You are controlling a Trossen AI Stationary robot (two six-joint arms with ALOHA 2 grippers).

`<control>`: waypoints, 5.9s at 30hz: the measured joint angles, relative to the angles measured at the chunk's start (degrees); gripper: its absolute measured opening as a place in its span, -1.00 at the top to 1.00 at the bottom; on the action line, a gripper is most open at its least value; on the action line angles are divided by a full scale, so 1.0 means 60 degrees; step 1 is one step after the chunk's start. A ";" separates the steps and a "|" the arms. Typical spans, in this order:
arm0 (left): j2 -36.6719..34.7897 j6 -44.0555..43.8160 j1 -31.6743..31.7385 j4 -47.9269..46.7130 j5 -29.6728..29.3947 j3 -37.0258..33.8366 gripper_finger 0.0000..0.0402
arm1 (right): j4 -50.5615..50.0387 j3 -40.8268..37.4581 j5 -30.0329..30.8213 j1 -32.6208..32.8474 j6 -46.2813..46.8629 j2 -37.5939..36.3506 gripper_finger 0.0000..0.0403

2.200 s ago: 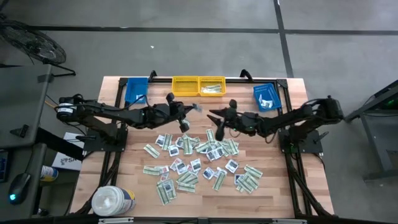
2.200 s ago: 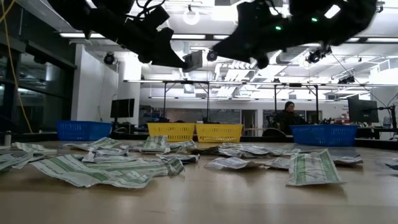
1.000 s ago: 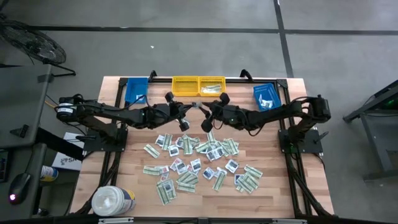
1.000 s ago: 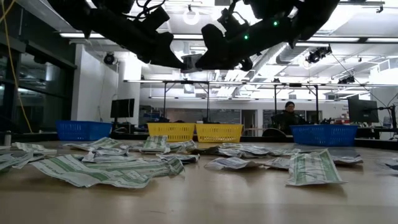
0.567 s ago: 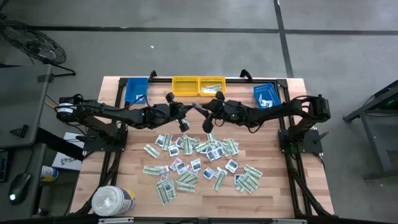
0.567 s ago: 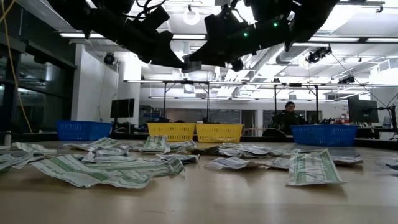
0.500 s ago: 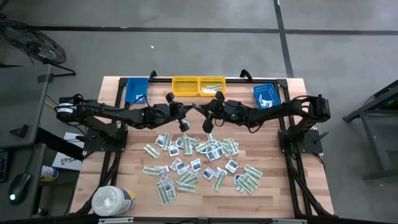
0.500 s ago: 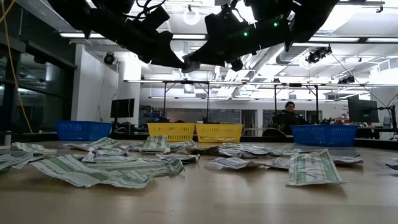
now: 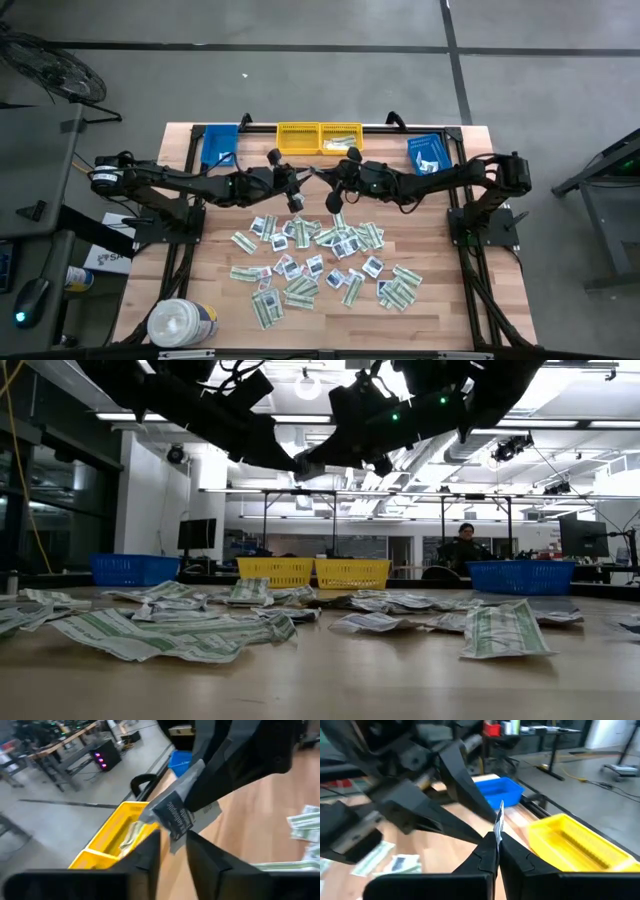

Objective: Pick & Place First Aid Supplies
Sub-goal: Put the black towelette pack into the right blue bin, then put the green bandage pack into the right yellow bin

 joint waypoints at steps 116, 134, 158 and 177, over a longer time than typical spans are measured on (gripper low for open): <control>0.2382 -0.6496 0.5391 -0.5160 0.8447 0.0029 0.04 | -0.8839 -0.0011 0.1574 -0.0027 0.1099 -0.3472 0.05; 0.3373 -0.7018 0.5388 -0.4658 0.9711 0.0033 0.04 | -0.8860 -0.0011 0.1602 0.0095 0.0993 -0.3472 0.05; 0.3426 -0.6978 0.5380 -0.4676 0.9332 -0.0007 0.78 | -0.9126 -0.0011 0.1599 0.0095 0.0929 -0.3472 0.05; 0.2975 -0.6462 0.5358 -0.4380 0.9785 -0.0042 1.00 | -0.9151 -0.0011 0.1560 0.0095 0.1021 -0.3472 0.05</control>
